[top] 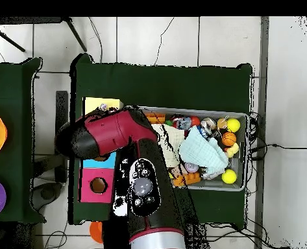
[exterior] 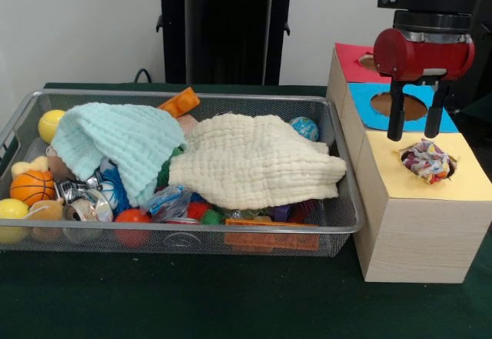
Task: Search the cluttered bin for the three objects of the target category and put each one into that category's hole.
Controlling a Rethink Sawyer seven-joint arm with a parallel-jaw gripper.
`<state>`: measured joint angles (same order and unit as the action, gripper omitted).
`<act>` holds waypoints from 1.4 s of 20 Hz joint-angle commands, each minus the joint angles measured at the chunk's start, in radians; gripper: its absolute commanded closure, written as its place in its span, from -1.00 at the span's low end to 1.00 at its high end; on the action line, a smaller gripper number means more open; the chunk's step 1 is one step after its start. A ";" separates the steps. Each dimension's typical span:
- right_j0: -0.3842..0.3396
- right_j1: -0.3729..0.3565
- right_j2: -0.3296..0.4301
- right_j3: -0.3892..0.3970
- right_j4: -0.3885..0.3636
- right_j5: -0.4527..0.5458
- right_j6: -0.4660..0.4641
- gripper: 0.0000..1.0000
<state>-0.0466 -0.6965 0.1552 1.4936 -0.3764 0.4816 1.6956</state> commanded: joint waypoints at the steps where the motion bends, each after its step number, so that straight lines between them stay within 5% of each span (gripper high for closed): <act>1: -0.025 0.029 0.105 0.096 0.006 0.091 -0.031 1.00; 14: -0.050 0.024 0.140 0.127 0.004 0.044 -0.010 1.00; 28: 0.000 -0.009 0.075 0.075 -0.067 0.056 -0.011 1.00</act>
<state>-0.0563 -0.7025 0.2273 1.5344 -0.3766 0.4816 1.6956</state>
